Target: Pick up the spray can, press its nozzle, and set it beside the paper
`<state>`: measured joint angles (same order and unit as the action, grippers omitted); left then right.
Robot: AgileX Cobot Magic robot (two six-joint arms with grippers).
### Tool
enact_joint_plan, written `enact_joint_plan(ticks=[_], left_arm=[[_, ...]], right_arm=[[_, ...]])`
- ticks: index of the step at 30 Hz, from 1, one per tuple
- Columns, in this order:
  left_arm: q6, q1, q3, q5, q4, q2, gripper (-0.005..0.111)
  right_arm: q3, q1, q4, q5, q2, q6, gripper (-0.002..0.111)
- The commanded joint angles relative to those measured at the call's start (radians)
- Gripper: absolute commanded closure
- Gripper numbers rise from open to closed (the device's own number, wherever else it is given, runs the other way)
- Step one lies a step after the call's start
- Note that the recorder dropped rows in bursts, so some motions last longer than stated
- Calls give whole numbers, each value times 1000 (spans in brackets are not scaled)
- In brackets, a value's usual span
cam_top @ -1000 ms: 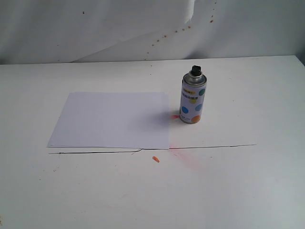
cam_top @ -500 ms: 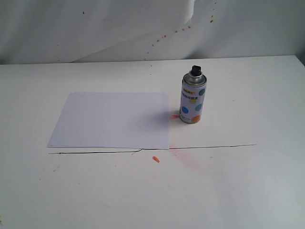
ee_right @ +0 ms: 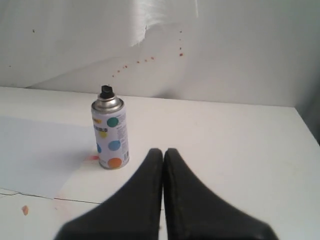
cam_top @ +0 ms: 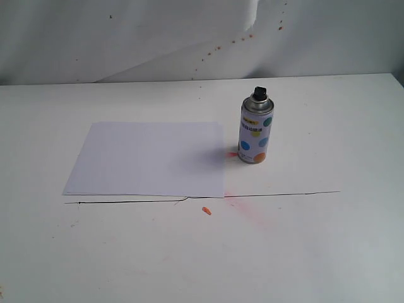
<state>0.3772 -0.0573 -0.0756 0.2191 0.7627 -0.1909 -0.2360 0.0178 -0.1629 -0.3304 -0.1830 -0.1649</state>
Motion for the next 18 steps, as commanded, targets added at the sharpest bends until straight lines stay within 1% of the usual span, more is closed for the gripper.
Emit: enact_joint_plan(ticks=[1, 5, 9, 10, 13, 16, 18], left_arm=[[-3, -2, 5, -8, 7, 5, 107], [-3, -2, 5, -8, 7, 5, 107], [-3, -2, 5, -8, 7, 5, 107], [-3, -2, 5, -8, 7, 5, 107], [-3, -2, 5, -8, 7, 5, 107], [-3, -2, 5, -8, 7, 5, 107], [-3, -2, 5, -8, 7, 5, 107]], right_arm=[[98, -68, 85, 49, 57, 99, 108], [174, -147, 128, 96, 101, 115, 108], [236, -149, 129, 117, 161, 117, 108], [236, -149, 130, 74, 179, 117, 108], [236, -149, 134, 60, 183, 97, 108], [236, -149, 134, -14, 183, 97, 108], [236, -149, 134, -14, 183, 97, 108]])
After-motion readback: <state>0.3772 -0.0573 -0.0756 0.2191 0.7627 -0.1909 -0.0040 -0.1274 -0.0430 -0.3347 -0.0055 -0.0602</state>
